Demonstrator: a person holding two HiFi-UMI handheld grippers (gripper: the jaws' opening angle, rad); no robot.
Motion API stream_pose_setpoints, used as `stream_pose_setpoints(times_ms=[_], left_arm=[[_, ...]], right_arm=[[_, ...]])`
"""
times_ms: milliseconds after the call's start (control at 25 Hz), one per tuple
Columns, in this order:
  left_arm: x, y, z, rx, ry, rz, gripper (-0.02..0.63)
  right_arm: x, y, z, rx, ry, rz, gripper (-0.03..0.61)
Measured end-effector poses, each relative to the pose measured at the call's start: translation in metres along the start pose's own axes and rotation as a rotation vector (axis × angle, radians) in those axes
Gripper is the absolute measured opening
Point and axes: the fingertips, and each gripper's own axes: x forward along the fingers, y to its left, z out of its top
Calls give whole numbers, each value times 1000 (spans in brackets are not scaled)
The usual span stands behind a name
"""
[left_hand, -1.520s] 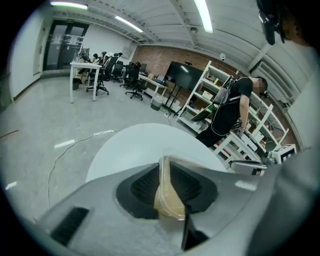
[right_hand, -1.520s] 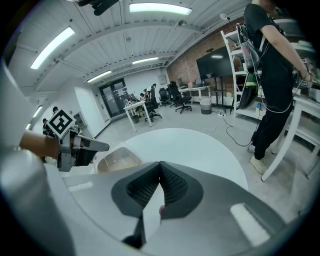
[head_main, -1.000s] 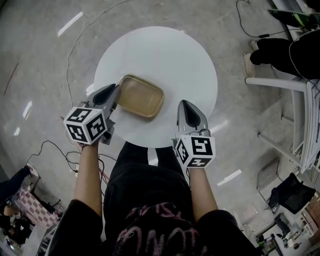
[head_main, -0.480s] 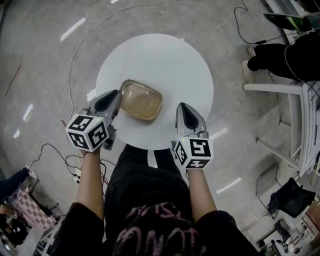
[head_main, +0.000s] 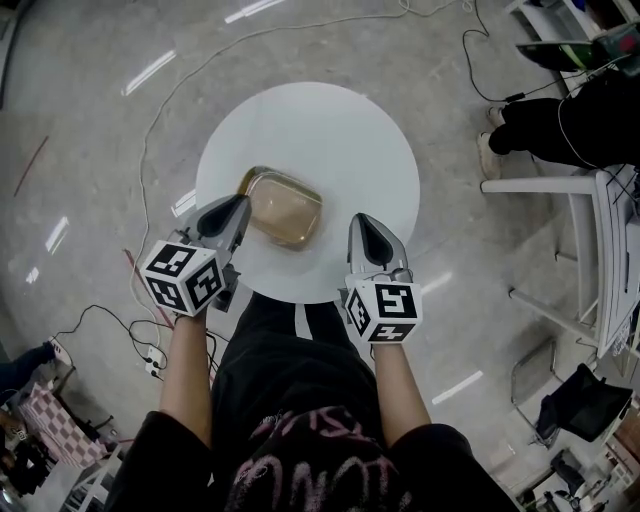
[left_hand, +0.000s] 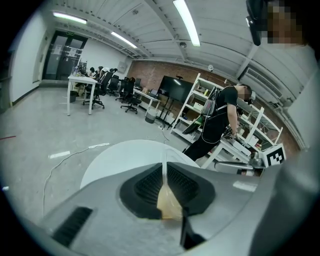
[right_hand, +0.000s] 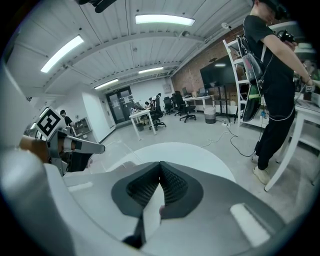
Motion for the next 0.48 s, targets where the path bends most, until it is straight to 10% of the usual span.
stream_pose_setpoints(times_ms=[480], left_arm=[[-32, -16, 24, 29, -98, 18, 28]], right_arm=[[-16, 14, 24, -25, -66, 22, 0]])
